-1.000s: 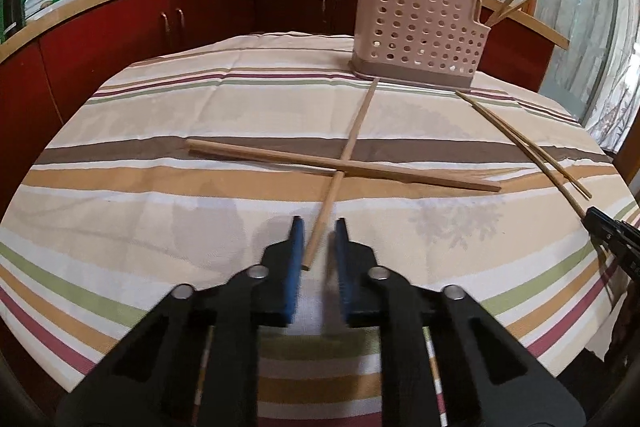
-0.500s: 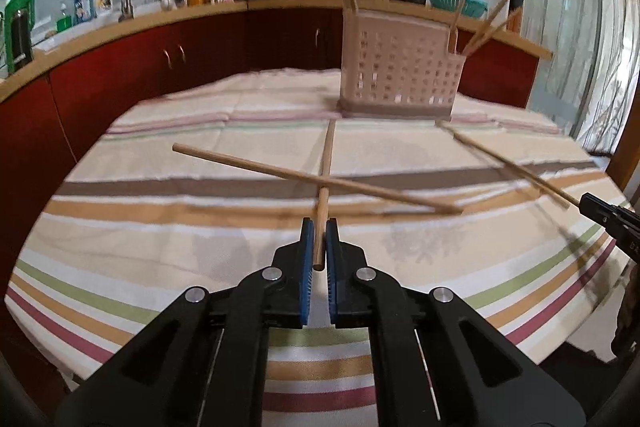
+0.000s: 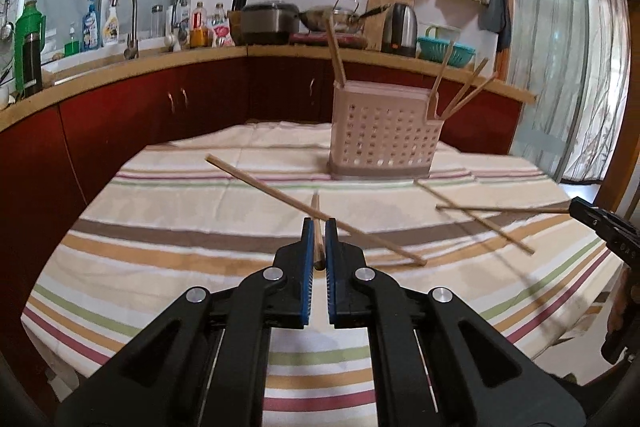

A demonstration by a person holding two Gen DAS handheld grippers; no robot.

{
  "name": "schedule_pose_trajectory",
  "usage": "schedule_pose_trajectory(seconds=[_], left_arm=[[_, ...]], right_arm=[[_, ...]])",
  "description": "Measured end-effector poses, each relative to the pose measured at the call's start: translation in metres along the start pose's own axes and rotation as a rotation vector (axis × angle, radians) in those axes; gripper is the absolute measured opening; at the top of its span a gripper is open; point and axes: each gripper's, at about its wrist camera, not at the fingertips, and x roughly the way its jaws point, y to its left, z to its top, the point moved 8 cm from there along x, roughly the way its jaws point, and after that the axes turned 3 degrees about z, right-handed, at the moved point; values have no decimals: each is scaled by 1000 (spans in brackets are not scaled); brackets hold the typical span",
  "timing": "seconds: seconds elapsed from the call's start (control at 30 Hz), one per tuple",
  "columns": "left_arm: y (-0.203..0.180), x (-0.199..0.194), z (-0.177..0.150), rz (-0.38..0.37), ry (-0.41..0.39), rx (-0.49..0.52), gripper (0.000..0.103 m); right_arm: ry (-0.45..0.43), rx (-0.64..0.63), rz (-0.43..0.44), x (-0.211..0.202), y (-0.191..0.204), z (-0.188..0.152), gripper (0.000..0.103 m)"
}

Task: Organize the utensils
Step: 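Lift both held chopsticks upright and carry them above the beige basket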

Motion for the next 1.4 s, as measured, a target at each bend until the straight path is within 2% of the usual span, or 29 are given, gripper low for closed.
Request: schedule_pose_trajectory(seconds=[0.23,0.47,1.17,1.4], left_arm=[[-5,-24,28,-23,-75,-9,6],[-6,-29,47,-30,-120,-6,6],[-15,18,123,-47,-233,-19,6],[-13,42,128,-42,-205,-21,7]], right_arm=[[-47,-6,5,-11,4,26,7],[-61,-10,20,-11,10,37,7],[-99,3,39,34,2,87,7],[-102,0,45,48,1,98,7]])
